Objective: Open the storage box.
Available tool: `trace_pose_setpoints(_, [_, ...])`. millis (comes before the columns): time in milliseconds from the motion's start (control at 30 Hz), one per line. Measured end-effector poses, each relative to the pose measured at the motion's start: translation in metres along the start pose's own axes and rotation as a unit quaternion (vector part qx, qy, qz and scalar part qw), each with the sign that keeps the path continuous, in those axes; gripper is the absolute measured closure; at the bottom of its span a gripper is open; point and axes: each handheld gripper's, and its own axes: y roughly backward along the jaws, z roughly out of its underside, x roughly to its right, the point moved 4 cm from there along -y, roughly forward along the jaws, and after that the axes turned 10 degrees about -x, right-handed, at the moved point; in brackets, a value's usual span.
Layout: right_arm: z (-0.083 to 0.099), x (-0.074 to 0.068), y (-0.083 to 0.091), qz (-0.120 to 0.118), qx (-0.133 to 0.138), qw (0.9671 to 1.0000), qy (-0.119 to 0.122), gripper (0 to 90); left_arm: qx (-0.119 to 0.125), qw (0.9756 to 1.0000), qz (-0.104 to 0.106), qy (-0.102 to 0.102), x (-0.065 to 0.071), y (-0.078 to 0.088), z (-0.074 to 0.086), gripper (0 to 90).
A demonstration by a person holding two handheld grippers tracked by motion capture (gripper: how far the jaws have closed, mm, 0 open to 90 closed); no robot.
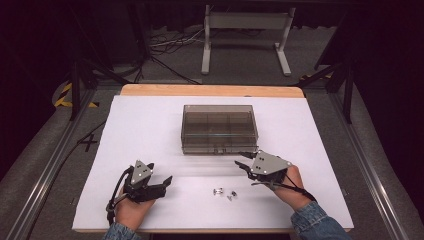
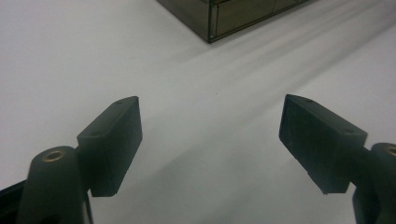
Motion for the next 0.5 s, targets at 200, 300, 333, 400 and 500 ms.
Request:
trace_pose_setpoints(200, [-0.008, 0.004, 0.006, -0.033, -0.009, 0.9994, -0.010, 65.3, 0.000, 1.0000, -0.001, 0.000, 0.000, 0.000, 0.000, 21.9])
trace_pose_setpoints(300, [-0.010, 0.007, 0.006, -0.053, -0.028, 0.9980, -0.020, 65.1, 0.000, 1.0000, -0.001, 0.000, 0.000, 0.000, 0.000, 21.9])
trace_pose_setpoints(333, [-0.012, 0.008, 0.006, -0.058, -0.029, 0.9977, -0.019, 64.6, 0.000, 1.0000, -0.001, 0.000, 0.000, 0.000, 0.000, 21.9])
trace_pose_setpoints(400, [-0.015, 0.010, 0.007, -0.066, -0.033, 0.9969, -0.027, 63.8, -0.002, 1.0000, -0.003, -0.003, 0.000, -0.001, 0.000, 21.9])
trace_pose_setpoints(500, [-0.020, 0.015, 0.009, -0.077, -0.032, 0.9956, -0.042, 63.8, -0.003, 1.0000, -0.002, -0.002, 0.000, -0.001, 0.000, 21.9])
